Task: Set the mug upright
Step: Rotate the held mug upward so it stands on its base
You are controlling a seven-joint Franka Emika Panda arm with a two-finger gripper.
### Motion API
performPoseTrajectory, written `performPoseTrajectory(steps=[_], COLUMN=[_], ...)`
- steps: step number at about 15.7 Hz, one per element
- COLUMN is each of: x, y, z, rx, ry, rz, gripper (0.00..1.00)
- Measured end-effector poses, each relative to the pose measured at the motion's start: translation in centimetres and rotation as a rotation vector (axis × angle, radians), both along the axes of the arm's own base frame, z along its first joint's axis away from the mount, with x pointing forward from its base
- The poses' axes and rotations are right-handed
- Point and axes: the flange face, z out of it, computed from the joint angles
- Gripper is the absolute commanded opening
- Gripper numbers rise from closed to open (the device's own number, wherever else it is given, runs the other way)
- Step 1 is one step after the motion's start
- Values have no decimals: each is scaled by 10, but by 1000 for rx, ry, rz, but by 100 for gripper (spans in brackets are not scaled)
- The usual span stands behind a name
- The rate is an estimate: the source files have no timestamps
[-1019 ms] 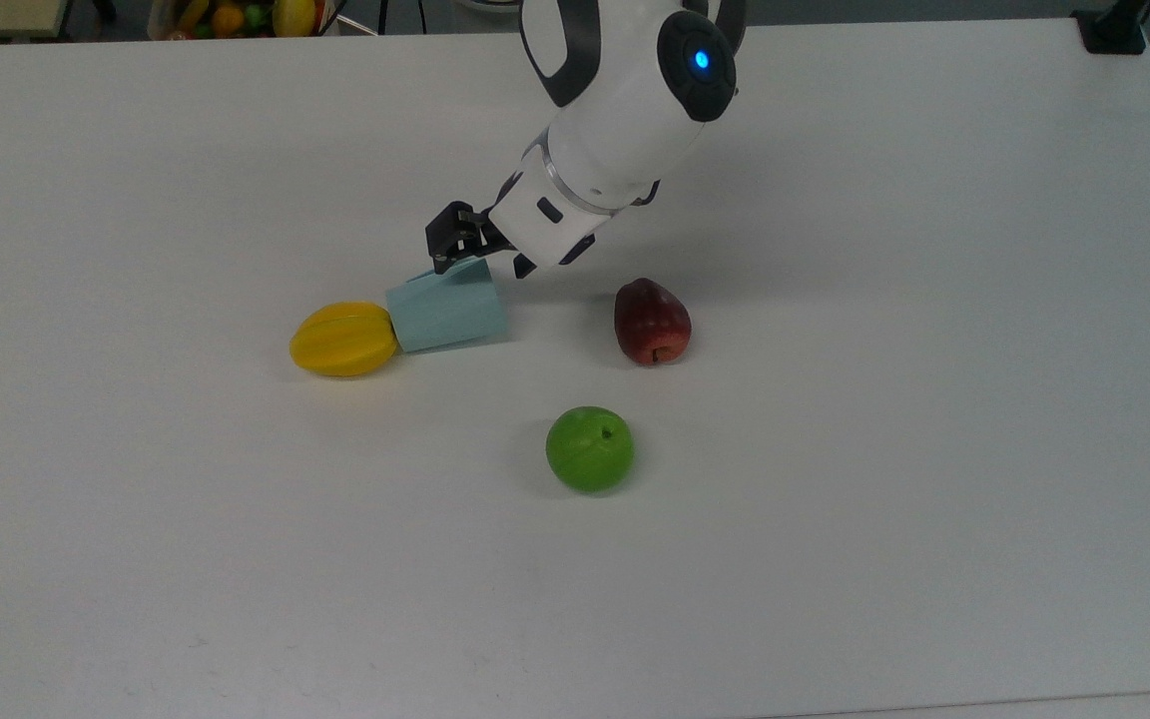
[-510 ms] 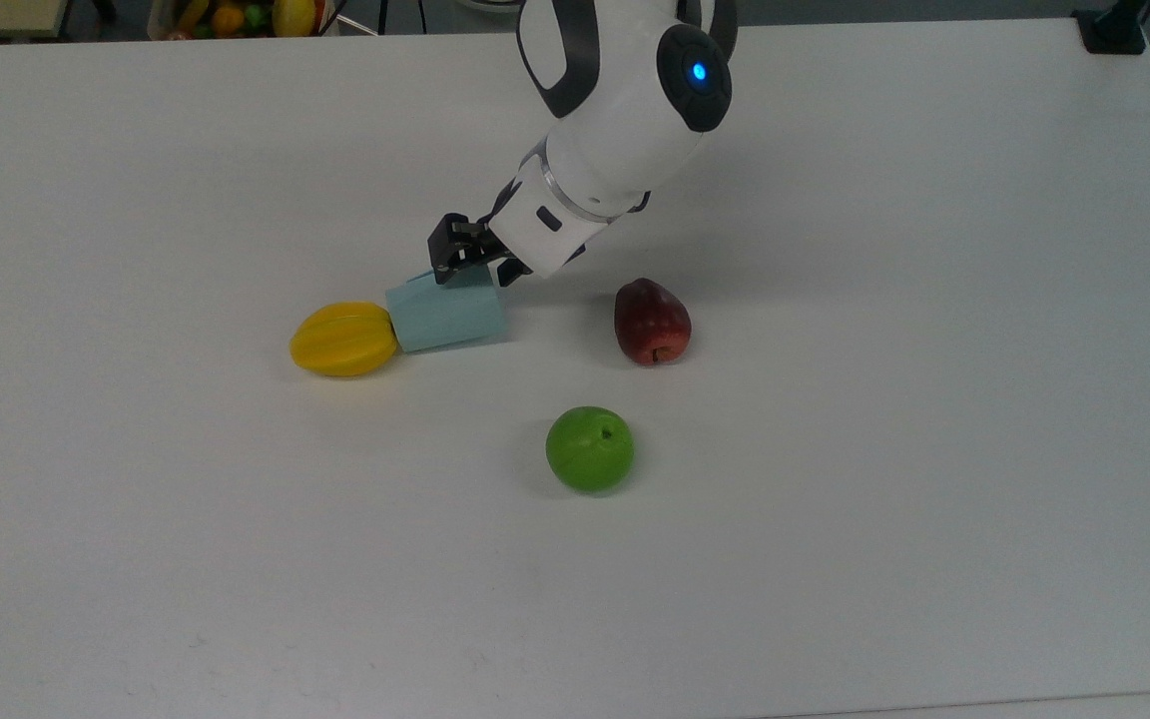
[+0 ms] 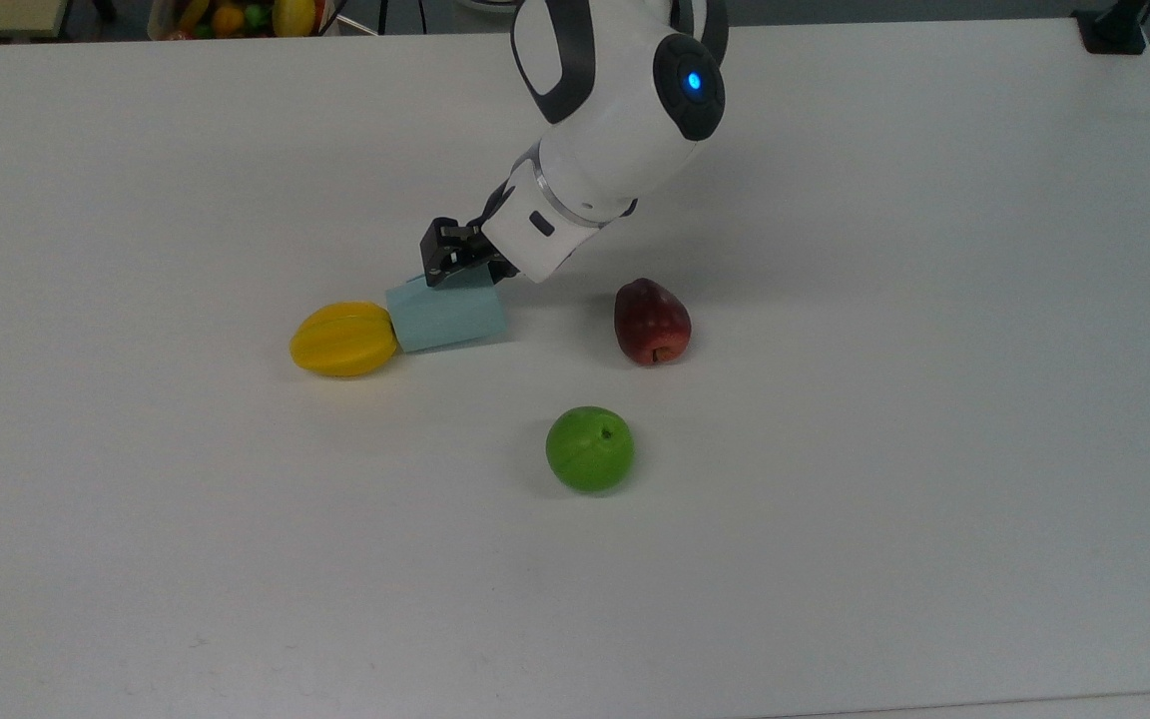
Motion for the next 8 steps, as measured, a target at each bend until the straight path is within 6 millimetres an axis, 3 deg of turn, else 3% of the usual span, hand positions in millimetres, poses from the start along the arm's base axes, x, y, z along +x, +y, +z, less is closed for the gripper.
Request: performPoseTrajectory(steps=[4,8], x=[1,7], y=[-2,-6], z=[-1,15], rx=[-7,-32], ry=[0,-36], rz=[1,12], gripper=[26,8])
